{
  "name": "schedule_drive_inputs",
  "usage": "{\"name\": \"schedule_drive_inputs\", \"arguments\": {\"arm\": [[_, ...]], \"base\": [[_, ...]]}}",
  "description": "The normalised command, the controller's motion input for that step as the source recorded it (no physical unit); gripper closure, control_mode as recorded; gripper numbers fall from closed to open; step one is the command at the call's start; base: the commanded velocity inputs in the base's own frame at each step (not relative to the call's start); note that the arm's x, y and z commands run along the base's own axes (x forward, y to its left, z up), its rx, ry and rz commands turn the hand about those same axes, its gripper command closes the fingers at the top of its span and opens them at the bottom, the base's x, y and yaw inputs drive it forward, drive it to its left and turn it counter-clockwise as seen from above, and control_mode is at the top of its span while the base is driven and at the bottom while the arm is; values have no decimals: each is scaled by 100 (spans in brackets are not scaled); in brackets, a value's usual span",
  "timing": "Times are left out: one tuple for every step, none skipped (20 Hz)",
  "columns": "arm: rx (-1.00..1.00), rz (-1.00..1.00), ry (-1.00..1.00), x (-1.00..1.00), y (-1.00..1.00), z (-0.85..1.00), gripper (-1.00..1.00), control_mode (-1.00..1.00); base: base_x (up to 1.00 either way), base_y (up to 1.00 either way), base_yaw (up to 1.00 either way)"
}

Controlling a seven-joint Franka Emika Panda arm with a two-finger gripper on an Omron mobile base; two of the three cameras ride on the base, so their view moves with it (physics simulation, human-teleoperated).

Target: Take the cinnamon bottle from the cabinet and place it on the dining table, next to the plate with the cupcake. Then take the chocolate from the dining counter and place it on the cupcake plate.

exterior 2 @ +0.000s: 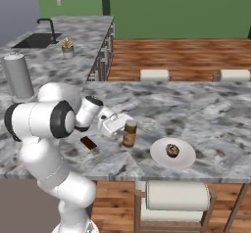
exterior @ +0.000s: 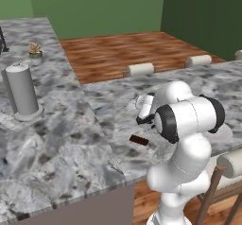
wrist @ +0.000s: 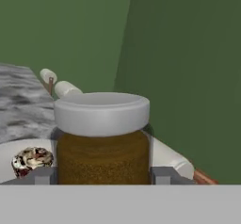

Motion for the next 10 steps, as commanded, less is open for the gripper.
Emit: {"name": "schedule_drive_inputs", "arguments": {"arm": [[-14, -18, -6, 3, 0, -58, 100, -100], [-13, -17, -7, 0, 0, -49, 100, -100], [-12, -15, -8, 0, 0, -55, 100, -100], [-13, -14, -9, 0, 0, -55, 100, -100], [-15, -13, -9, -6, 0, -61, 100, -100], [-16, -13, -11, 0, 6, -69, 100, -100], [-17, -13, -15, -2, 6, -68, 100, -100], [-17, -13, -17, 0, 4, -70, 100, -100], [-19, -12, -18, 0, 4, -71, 100, -100], [-20, -12, -18, 0, 4, -76, 100, -100]], "base": [[0, 0, 0], [0, 0, 0], [0, 0, 0], [0, 0, 0], [0, 0, 0], [0, 0, 0], [0, 0, 0], [0, 0, 0], [0, 0, 0], [0, 0, 0]]}}
